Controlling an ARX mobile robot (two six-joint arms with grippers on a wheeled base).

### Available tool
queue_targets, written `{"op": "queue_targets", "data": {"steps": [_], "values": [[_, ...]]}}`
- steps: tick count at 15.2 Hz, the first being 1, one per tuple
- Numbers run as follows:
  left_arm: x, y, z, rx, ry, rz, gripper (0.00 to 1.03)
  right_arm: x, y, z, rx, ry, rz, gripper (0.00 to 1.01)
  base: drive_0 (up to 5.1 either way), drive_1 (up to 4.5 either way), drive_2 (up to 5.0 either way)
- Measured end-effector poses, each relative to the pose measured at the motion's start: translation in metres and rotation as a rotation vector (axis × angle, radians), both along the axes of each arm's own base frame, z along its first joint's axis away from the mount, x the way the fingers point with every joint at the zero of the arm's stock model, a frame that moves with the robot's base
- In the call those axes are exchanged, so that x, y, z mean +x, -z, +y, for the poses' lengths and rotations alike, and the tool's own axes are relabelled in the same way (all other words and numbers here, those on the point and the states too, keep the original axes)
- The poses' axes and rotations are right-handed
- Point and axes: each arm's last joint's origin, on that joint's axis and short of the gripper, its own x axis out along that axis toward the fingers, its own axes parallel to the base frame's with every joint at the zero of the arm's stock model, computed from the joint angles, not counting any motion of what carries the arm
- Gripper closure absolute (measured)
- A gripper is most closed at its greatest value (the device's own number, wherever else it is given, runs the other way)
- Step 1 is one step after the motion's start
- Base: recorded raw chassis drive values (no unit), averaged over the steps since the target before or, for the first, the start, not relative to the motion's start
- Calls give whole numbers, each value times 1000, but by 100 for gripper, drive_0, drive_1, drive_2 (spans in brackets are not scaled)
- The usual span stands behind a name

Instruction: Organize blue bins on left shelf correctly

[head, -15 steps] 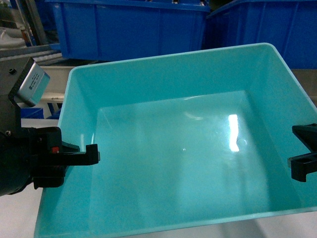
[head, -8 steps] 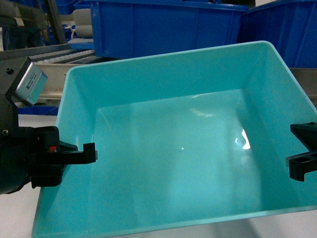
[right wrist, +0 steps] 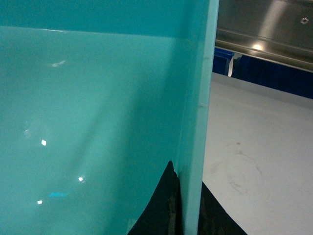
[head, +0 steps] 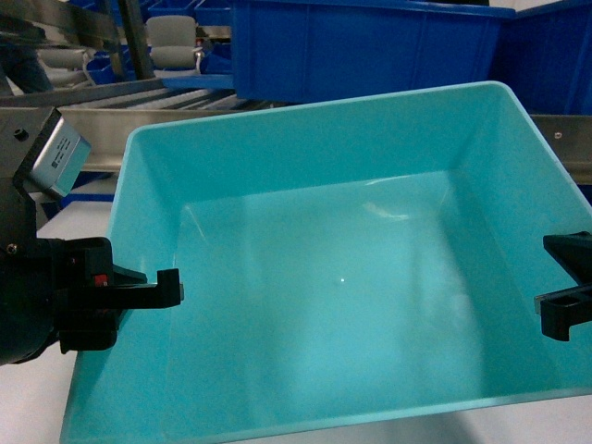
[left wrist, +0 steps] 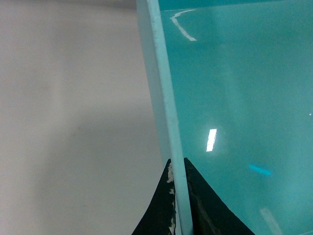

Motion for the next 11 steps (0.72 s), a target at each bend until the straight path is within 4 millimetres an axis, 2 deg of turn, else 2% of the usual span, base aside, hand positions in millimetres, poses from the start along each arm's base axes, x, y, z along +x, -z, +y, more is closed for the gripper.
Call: {"op": "queue_targets", "data": {"steps": [3, 11], "values": [[0, 0, 0, -1, 0, -2, 101, 0, 0, 0, 0, 0, -1, 99, -496, 137, 326], [0, 0, 0, -1, 0, -3, 101, 0, 0, 0, 0, 0, -2, 99, -497, 244, 244]]}}
